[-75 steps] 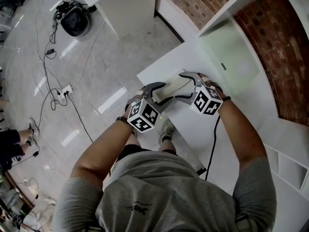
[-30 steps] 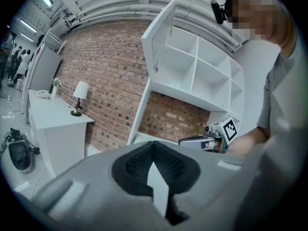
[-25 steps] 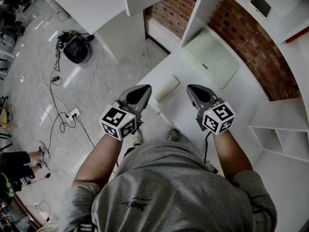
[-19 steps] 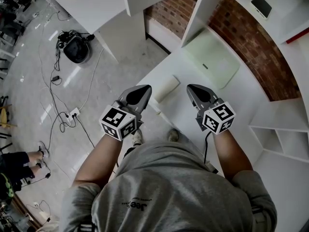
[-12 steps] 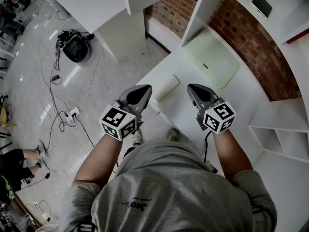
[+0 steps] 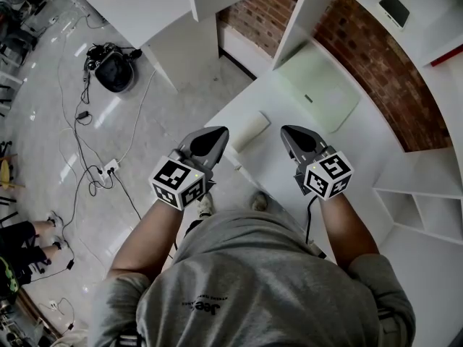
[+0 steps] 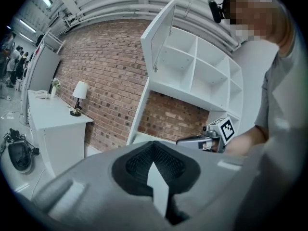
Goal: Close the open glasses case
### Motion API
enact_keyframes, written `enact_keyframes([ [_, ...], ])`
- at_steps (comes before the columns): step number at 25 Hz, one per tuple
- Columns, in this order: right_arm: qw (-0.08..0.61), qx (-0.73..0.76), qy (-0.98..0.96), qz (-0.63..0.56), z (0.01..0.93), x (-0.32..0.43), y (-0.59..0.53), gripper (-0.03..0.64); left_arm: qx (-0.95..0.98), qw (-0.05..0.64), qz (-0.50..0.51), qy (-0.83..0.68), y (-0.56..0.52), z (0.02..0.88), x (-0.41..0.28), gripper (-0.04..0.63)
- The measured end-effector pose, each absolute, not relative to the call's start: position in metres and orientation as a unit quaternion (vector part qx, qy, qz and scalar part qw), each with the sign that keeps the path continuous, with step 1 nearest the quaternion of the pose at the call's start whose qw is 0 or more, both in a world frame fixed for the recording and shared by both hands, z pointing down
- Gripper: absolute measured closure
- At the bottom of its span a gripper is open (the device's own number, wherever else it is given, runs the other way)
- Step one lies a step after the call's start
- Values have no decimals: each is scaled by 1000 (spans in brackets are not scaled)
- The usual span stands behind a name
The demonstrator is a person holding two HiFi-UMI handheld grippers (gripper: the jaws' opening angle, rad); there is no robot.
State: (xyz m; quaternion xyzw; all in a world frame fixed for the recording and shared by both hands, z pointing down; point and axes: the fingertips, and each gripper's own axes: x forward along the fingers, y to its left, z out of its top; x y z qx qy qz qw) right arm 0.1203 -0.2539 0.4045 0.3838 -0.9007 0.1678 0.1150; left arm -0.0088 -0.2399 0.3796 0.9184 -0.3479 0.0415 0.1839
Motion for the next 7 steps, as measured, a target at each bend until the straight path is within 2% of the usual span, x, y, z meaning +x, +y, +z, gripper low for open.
enact_keyframes([
  [7, 118, 380, -902, 165, 407, 118, -254, 609, 919, 179, 47, -347, -240, 383, -8, 598],
])
